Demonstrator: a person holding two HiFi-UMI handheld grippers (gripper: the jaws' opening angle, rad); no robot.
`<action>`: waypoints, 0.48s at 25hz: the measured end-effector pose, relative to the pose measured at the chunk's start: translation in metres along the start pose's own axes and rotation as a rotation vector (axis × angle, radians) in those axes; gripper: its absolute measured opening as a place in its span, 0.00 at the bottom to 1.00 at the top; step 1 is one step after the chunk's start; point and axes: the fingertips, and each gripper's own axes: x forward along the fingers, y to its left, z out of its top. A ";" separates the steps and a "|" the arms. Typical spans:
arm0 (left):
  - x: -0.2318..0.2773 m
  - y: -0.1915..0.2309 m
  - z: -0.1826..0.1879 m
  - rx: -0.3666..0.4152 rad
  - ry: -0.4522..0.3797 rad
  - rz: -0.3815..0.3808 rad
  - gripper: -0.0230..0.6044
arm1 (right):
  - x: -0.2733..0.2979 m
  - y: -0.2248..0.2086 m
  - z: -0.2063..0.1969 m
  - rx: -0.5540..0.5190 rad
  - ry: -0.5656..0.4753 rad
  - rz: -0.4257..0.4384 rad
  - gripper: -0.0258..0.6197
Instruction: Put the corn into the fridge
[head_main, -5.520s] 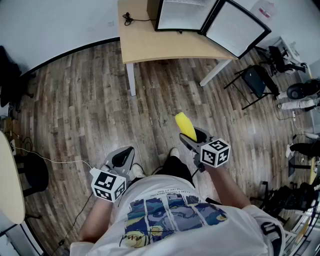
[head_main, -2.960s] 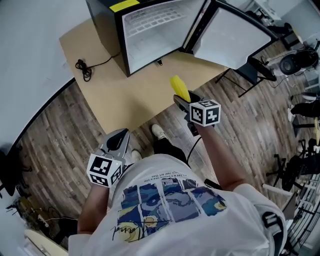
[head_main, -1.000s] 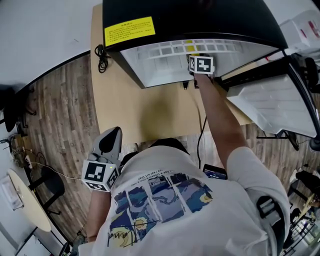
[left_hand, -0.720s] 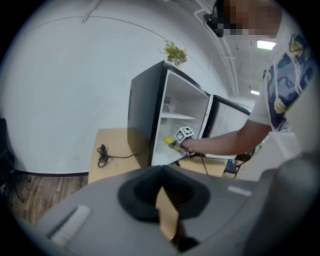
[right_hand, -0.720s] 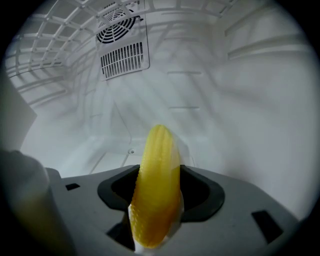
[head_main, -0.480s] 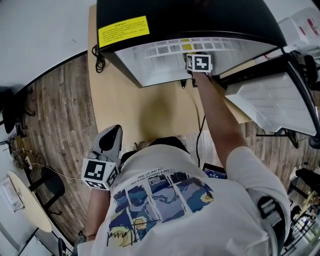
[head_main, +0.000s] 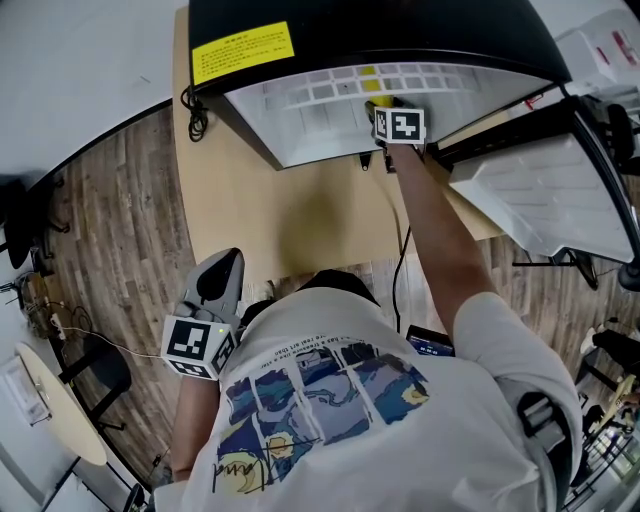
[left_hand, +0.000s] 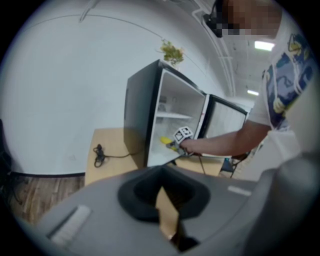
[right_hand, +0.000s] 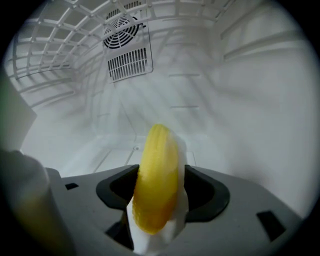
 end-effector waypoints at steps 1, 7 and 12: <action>0.000 0.000 0.000 0.000 0.001 -0.005 0.05 | -0.002 0.000 -0.001 0.002 -0.001 0.002 0.43; 0.002 -0.003 -0.002 0.010 -0.006 -0.047 0.05 | -0.016 0.000 -0.011 0.013 -0.012 0.004 0.43; -0.002 0.000 -0.006 0.025 -0.009 -0.090 0.05 | -0.035 0.001 -0.024 0.038 -0.024 -0.008 0.43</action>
